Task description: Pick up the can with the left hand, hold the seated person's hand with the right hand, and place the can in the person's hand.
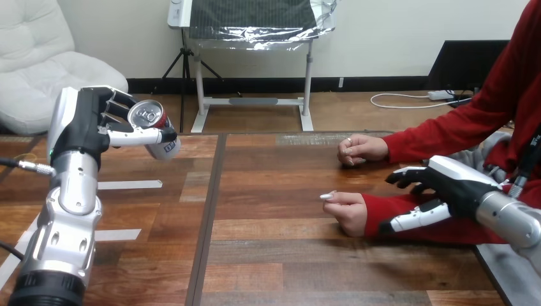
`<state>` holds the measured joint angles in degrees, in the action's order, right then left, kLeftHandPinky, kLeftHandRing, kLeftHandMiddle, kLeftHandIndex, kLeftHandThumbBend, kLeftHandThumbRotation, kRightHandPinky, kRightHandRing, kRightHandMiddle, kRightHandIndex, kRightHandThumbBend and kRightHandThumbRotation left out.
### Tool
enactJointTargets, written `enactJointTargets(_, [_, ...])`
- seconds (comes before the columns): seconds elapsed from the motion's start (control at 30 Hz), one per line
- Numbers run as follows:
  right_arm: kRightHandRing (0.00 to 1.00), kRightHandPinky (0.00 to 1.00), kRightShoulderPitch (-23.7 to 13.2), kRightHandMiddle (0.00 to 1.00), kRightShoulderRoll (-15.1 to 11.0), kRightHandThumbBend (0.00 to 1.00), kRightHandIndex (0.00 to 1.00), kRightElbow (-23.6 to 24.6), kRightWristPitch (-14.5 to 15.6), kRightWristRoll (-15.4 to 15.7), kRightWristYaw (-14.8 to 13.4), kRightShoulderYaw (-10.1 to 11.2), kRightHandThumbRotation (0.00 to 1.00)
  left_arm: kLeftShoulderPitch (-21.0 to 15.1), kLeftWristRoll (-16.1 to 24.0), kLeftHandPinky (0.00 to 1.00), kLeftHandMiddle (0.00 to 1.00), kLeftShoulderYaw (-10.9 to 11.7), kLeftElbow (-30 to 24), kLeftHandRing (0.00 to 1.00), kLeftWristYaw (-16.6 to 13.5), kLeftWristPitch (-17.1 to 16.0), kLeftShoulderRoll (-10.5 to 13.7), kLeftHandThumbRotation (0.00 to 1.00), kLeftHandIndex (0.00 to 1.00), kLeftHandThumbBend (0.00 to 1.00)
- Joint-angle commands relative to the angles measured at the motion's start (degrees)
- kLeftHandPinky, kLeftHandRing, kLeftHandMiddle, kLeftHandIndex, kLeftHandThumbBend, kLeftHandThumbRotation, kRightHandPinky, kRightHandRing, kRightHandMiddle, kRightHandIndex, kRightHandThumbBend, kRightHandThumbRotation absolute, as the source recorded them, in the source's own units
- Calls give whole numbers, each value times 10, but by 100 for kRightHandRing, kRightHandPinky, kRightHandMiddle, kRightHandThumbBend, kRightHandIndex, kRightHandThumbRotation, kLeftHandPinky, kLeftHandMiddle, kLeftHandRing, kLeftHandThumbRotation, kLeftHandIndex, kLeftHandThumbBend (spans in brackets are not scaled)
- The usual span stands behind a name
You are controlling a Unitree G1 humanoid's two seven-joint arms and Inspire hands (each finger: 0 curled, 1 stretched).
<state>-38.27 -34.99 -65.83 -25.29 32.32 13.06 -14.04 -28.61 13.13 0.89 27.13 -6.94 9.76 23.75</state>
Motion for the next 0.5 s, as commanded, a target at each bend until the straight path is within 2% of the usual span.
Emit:
enactJointTargets(0.0, [79,64,-67,84,-16,100,84,5,3,-4,-1,-4,47,-21,-3,34,44,13,-29,40,-2,-13,1,0,42,84])
enactJointTargets(0.47, [79,67,-75,81,-15,100,80,-9,17,-5,7,-14,35,-22,-5,33,45,13,-24,40,-2,-15,0,0,42,84])
